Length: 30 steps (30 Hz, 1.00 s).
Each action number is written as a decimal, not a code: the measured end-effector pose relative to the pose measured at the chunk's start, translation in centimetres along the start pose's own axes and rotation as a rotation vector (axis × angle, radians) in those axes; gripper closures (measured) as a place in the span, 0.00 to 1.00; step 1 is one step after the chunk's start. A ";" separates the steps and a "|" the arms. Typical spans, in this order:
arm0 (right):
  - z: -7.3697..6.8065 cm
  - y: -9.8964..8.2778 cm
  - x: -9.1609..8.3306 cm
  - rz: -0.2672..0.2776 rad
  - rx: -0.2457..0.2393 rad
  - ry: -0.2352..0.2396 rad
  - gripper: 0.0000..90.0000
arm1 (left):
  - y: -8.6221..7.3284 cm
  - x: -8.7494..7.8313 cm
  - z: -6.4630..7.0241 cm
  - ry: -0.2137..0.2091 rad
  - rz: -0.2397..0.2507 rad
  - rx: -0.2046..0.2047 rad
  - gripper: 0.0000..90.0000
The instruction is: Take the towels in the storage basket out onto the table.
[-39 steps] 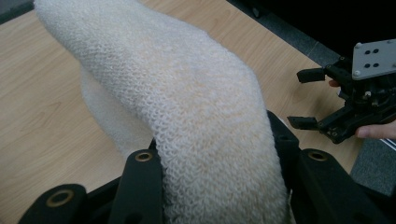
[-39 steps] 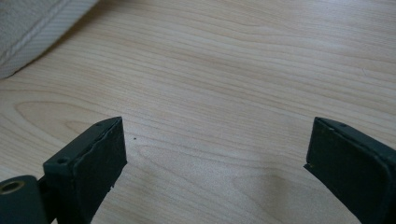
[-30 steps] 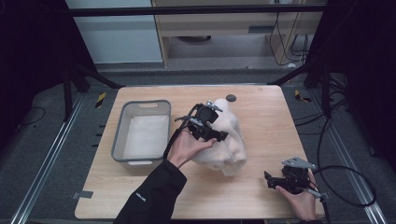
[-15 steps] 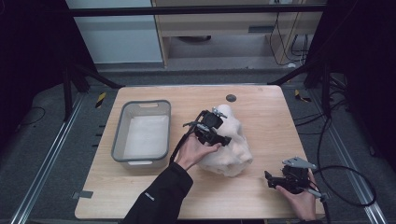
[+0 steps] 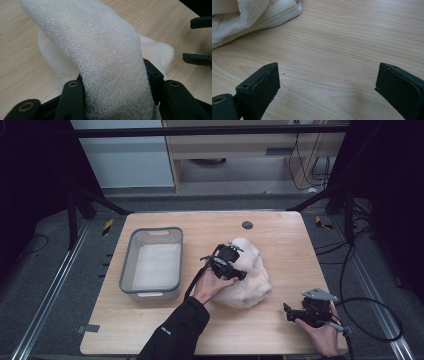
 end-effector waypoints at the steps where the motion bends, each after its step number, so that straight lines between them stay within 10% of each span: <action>1: 0.0 0.0 0.0 0.000 0.000 0.000 0.06 | 0.0 0.0 0.0 0.000 0.000 0.000 0.59; 30: 0.0 -0.1 0.2 -0.002 -0.010 -0.005 0.05 | -2.1 2.8 -0.4 0.067 -0.005 0.023 0.31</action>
Point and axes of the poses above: each handheld gripper's, and its own axes: x roughly forward along the jaws, y roughly out of its top, z roughly to its right, the point moved 8 cm from there along x, roughly forward along the jaws, and after that the axes turned 5 degrees about -z, right-handed, at the moved point
